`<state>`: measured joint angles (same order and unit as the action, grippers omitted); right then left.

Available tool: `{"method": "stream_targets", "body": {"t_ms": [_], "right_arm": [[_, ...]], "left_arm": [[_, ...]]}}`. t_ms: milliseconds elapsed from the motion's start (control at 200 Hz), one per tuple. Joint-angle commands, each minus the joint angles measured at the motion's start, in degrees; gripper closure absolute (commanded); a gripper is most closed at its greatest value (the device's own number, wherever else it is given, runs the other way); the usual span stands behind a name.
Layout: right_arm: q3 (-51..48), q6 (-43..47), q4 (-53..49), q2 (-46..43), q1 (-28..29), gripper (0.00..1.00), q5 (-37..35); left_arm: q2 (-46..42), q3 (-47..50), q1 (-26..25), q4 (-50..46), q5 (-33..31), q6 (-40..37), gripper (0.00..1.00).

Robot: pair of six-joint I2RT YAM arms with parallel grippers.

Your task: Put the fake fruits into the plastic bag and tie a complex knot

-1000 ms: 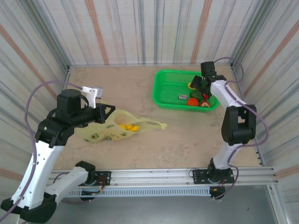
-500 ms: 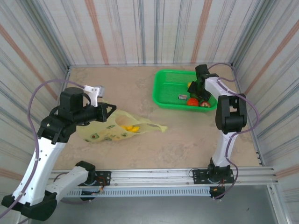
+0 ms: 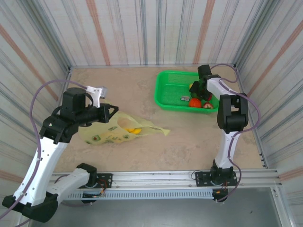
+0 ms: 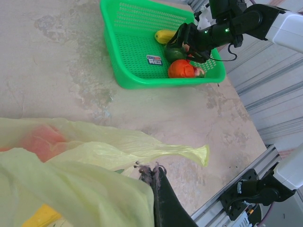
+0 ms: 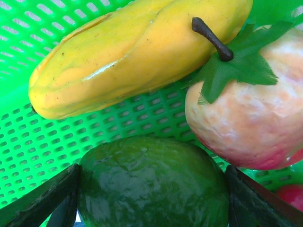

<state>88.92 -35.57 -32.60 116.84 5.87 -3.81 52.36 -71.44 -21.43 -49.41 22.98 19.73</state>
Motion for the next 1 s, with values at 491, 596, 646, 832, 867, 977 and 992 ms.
{"method": "stream_targets", "body": {"t_ms": [491,596,646,832,867,977,992], "right_arm": [[-7.28,3.48,6.80,-19.09,1.16,0.32,6.70],[-8.31,4.82,8.67,-20.01,2.17,0.32,12.67],[-8.82,6.10,9.62,-20.81,3.58,0.32,14.64],[-11.56,6.50,11.67,-27.01,10.87,0.31,19.34],[-12.38,6.22,12.17,-28.59,12.48,0.31,20.09],[-14.27,5.75,12.17,-33.54,18.39,0.30,21.25],[-14.51,5.73,11.93,-34.12,19.41,0.30,21.42]], "left_arm": [[-0.95,-0.91,0.17,0.26,0.13,-0.22,1.00],[-1.06,-0.89,0.16,0.32,0.09,-0.20,1.00],[-1.03,-0.89,0.18,0.34,0.04,-0.17,1.00],[-1.08,-0.98,0.18,0.36,-0.35,-0.21,1.00],[-1.03,-0.98,0.16,0.34,-0.31,-0.21,1.00],[-1.03,-1.05,0.18,0.29,-0.55,-0.23,1.00],[-1.04,-0.99,0.17,0.34,-0.56,-0.22,1.00]]}}
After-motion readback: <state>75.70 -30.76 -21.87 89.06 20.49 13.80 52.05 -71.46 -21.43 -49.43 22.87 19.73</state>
